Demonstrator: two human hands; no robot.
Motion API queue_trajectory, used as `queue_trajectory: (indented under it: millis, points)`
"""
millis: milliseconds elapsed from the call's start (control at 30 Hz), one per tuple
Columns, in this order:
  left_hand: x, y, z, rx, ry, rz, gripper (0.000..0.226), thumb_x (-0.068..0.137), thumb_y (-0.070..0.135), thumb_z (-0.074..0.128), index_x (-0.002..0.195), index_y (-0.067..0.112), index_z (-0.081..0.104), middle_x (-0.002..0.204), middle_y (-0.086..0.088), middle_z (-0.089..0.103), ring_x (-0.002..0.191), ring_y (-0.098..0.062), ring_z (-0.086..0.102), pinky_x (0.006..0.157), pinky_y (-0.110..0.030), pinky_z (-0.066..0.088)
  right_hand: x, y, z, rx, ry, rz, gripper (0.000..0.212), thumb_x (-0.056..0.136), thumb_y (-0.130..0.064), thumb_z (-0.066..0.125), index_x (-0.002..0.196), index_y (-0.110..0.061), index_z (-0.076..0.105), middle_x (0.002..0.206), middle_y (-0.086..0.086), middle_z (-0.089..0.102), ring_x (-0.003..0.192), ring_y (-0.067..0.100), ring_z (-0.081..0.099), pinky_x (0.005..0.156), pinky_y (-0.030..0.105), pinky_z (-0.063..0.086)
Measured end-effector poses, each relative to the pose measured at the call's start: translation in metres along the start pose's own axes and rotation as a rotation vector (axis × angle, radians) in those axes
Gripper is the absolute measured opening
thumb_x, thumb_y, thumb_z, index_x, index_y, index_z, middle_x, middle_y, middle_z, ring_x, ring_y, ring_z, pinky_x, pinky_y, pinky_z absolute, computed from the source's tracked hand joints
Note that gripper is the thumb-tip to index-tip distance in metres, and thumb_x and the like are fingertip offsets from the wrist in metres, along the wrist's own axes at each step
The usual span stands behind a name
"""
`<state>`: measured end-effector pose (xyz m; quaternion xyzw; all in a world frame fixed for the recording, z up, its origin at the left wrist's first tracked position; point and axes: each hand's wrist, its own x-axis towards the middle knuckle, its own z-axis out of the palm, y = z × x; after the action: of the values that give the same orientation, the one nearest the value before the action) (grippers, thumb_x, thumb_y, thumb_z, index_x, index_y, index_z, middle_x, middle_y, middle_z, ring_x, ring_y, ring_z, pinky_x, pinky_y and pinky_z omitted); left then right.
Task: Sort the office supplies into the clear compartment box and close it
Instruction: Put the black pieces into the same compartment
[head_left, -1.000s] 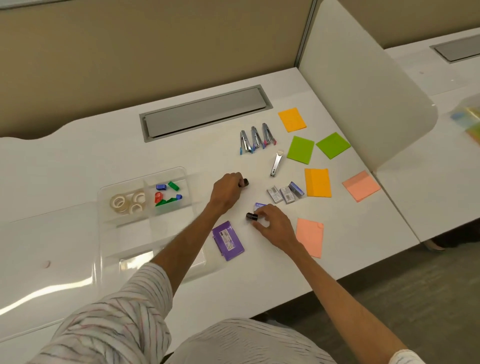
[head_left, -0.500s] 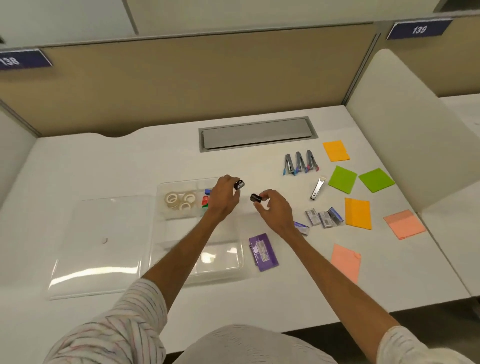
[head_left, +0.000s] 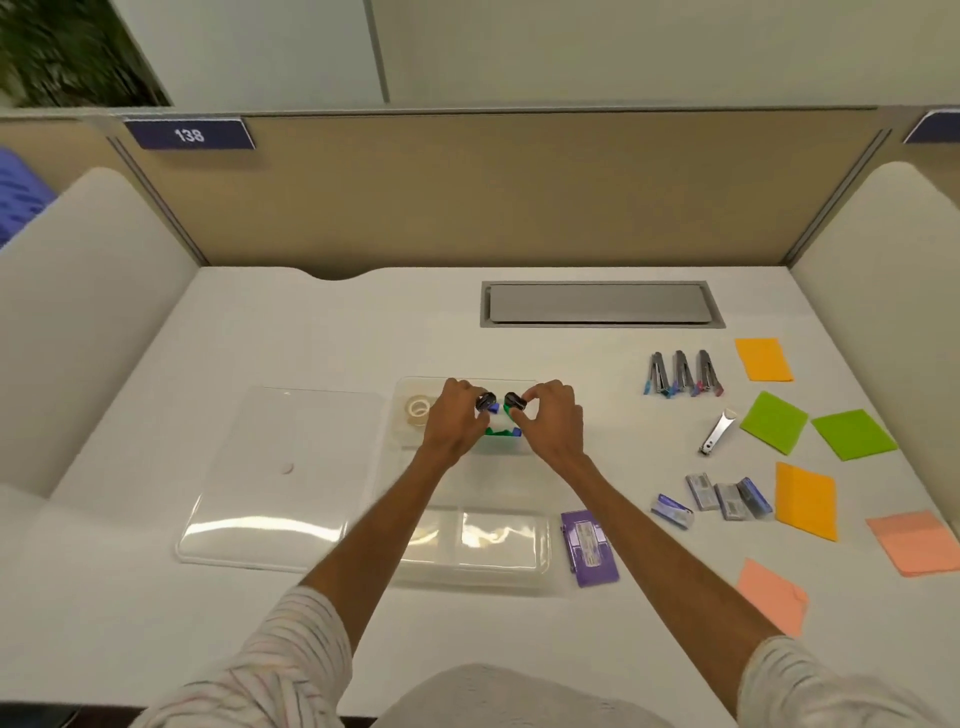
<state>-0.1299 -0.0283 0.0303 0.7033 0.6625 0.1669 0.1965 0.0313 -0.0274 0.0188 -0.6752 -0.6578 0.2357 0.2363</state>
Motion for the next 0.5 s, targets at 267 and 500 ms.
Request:
queue_trajectory:
  millis: [267,500]
  points:
    - [0.005,0.002,0.01,-0.024,-0.012,-0.027,0.054,0.088,0.02,0.06,0.139,0.012,0.046,0.14,-0.005,0.048,0.133,-0.023,0.038,0.105,-0.041,0.039,0.005,0.005,0.0,0.019,0.004,0.046,0.049,0.083,-0.036,0.073,0.125,-0.015,0.057,0.13,0.002,0.052,0.123,0.019,0.047,0.095,0.034,0.039]
    - [0.002,0.005,0.016,0.0,0.054,-0.004,0.043,0.089,0.01,0.052,0.133,0.014,0.05,0.137,-0.004,0.05,0.131,-0.023,0.04,0.103,-0.04,0.039,-0.009,0.03,-0.009,0.055,0.082,0.05,0.034,0.09,-0.03,0.065,0.12,-0.014,0.059,0.125,0.003,0.056,0.121,0.019,0.049,0.095,0.035,0.038]
